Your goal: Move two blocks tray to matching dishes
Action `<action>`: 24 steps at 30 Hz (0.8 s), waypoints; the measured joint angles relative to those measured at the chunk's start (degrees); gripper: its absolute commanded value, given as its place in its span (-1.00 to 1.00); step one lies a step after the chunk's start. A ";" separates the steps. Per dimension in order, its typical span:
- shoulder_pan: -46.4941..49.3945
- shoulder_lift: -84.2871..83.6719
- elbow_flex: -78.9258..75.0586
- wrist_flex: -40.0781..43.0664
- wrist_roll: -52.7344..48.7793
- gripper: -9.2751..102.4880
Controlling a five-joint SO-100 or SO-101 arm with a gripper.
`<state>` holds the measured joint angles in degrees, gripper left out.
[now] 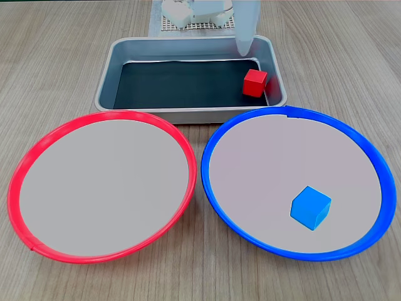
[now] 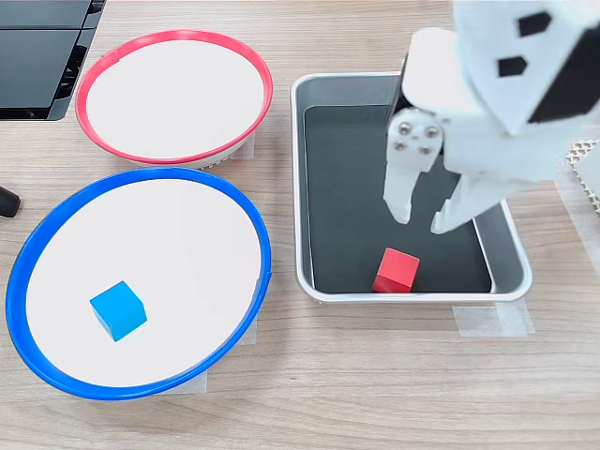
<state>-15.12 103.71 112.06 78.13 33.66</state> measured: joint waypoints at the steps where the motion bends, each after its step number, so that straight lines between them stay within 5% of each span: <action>1: -0.09 -0.53 0.00 -1.41 1.67 -0.46; 15: -2.37 -5.19 3.78 -8.88 1.32 -0.46; 24: -2.11 -7.73 4.39 -11.51 1.41 -0.78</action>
<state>-17.23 95.98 116.46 66.62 35.07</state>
